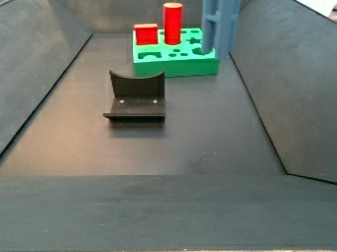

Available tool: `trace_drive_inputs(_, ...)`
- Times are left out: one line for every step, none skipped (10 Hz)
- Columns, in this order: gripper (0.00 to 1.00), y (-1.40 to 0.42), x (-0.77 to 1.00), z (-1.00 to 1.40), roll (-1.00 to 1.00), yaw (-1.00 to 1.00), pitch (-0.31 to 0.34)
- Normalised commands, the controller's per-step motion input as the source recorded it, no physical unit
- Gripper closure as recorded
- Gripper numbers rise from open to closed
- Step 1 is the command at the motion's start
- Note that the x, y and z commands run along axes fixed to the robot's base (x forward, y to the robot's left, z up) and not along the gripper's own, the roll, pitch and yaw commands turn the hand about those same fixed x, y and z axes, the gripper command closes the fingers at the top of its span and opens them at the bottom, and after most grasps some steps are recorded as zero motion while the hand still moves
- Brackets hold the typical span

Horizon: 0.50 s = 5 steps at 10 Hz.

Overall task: Pick up the 3 prong object. Move up. Move to above the board. Insert the 3 prong object.
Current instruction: Move to above the board.

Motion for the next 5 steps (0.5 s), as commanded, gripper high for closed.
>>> trace_drive_inputs(1.00,-1.00,0.11,0.12,-0.02,-0.18,0.042)
trace_drive_inputs(1.00,-1.00,0.11,0.13,-0.03,-0.11,0.040)
trace_drive_inputs(1.00,-1.00,0.11,0.13,-0.02,-0.04,0.041)
trace_drive_inputs(1.00,-1.00,0.11,0.13,-0.02,-0.01,0.047)
trace_drive_inputs(1.00,-1.00,0.12,0.14,-0.02,0.00,0.054)
